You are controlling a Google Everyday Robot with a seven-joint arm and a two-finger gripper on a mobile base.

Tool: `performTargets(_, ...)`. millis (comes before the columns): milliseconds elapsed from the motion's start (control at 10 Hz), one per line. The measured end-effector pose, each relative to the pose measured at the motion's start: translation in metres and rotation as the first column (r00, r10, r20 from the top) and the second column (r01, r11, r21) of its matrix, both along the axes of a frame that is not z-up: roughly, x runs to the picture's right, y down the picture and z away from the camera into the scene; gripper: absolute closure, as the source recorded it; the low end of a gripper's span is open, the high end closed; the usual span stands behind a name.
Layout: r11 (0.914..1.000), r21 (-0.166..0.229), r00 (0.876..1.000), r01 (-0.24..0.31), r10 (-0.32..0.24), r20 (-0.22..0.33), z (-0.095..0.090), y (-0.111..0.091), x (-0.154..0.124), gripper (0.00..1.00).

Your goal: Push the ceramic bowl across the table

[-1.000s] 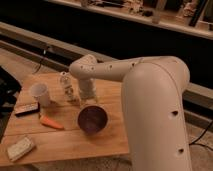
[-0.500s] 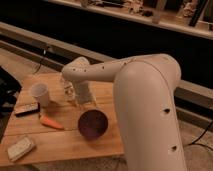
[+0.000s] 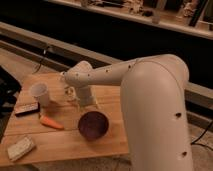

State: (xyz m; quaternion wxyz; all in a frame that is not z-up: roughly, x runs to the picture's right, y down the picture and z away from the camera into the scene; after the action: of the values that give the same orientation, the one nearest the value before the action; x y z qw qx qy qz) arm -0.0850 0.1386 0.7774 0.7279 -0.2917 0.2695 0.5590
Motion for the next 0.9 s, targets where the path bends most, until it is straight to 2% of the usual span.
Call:
performTargets(500,0.9995,0.002,0.998,0.031,-0.031,0.056,-0.036,0.021,-0.005,0.35)
performTargets(900,0.9987,-0.024,0.998,0.046,-0.045,0.031,-0.053,0.037,0.010,0.35)
